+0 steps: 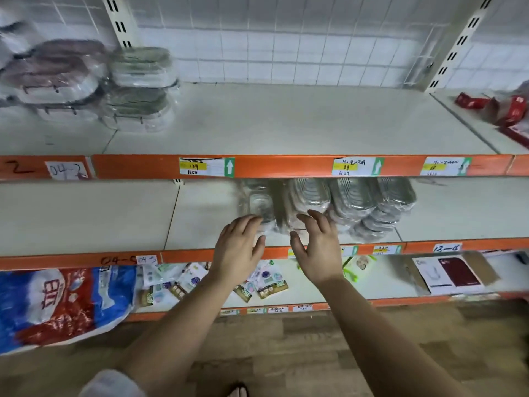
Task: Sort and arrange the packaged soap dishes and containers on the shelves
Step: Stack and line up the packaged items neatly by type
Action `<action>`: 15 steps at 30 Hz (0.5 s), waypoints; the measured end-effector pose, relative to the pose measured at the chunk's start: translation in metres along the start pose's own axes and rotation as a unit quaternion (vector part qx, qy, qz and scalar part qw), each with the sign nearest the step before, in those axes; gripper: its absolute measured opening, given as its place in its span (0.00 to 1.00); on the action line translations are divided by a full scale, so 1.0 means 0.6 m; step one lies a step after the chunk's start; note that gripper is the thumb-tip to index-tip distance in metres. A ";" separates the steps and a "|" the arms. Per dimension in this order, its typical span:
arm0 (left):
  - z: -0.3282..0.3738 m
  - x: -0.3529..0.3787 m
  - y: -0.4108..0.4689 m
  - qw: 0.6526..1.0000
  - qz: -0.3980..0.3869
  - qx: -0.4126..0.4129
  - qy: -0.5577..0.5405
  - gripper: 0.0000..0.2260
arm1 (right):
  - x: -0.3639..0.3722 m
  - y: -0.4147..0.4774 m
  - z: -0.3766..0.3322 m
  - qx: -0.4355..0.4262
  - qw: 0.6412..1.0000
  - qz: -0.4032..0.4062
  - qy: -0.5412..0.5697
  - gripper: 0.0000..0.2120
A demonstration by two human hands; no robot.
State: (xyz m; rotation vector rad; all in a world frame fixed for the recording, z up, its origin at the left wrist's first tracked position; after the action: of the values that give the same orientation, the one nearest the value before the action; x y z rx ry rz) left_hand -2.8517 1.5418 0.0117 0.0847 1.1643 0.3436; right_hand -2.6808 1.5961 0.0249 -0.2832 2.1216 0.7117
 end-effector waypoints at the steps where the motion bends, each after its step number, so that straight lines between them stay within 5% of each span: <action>1: -0.007 0.016 0.007 1.000 -0.006 -0.005 0.002 0.17 | 0.007 0.004 0.010 0.003 1.000 0.002 -0.004 0.17; 15: -0.102 0.254 0.149 0.997 -0.045 -0.054 0.027 0.30 | 0.100 0.095 0.120 0.008 0.989 0.126 -0.075 0.26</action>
State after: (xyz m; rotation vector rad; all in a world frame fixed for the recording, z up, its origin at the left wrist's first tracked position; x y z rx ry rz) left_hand -2.8740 1.6661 -0.1258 -0.0720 1.1958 0.3294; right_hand -2.6946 1.6875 -0.0345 0.0498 2.0371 0.8341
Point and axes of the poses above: each hand's wrist, its own y-axis towards the middle knuckle, its own x-axis out of the palm, z = x × y, the point moved 3 cm from there along y, towards the middle knuckle, and after that the axes turned 9 degrees about -x, right-handed, at the moved point
